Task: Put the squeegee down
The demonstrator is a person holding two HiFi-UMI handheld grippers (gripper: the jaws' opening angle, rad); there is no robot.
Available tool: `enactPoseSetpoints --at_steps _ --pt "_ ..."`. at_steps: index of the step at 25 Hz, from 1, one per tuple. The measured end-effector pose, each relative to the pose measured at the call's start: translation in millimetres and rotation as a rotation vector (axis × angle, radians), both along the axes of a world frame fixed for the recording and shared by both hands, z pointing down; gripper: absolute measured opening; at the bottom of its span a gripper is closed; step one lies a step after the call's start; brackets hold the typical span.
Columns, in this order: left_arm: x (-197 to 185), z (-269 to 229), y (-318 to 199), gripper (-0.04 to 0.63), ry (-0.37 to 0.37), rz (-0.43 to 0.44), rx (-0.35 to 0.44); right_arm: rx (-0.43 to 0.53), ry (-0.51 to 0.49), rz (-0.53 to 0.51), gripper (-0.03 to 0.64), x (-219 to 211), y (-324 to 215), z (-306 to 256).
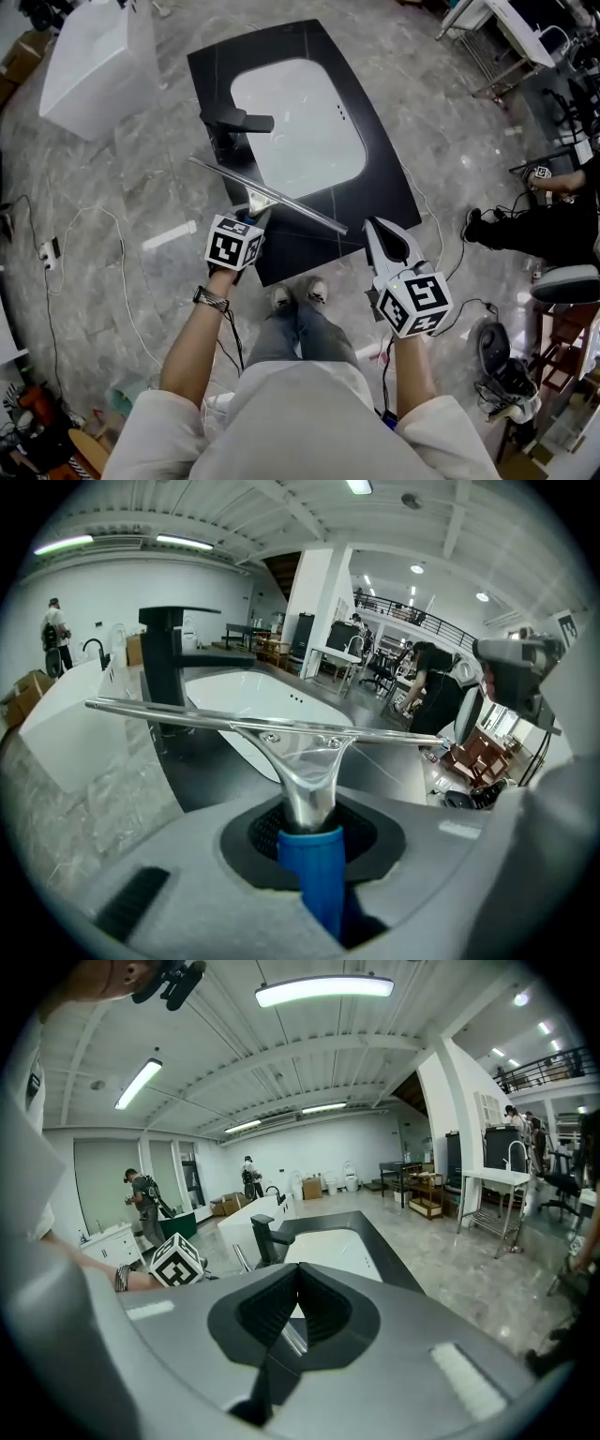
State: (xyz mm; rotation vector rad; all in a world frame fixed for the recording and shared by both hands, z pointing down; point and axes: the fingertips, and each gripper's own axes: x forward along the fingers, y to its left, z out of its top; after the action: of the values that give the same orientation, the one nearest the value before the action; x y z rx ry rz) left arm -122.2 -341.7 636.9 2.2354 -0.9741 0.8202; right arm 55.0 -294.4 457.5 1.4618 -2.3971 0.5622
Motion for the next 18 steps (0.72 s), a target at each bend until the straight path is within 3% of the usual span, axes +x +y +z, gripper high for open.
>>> enactPoseSetpoints --at_steps 6,18 --pt "6.0 29.0 -8.4 0.052 -0.031 0.003 -0.059 -0.037 -0.004 -0.003 0.008 7.8 -12.9 18.2" --pt "10.8 56.3 -14.6 0.054 -0.092 0.005 -0.094 -0.084 -0.005 0.0 0.008 21.2 -19.7 39.4"
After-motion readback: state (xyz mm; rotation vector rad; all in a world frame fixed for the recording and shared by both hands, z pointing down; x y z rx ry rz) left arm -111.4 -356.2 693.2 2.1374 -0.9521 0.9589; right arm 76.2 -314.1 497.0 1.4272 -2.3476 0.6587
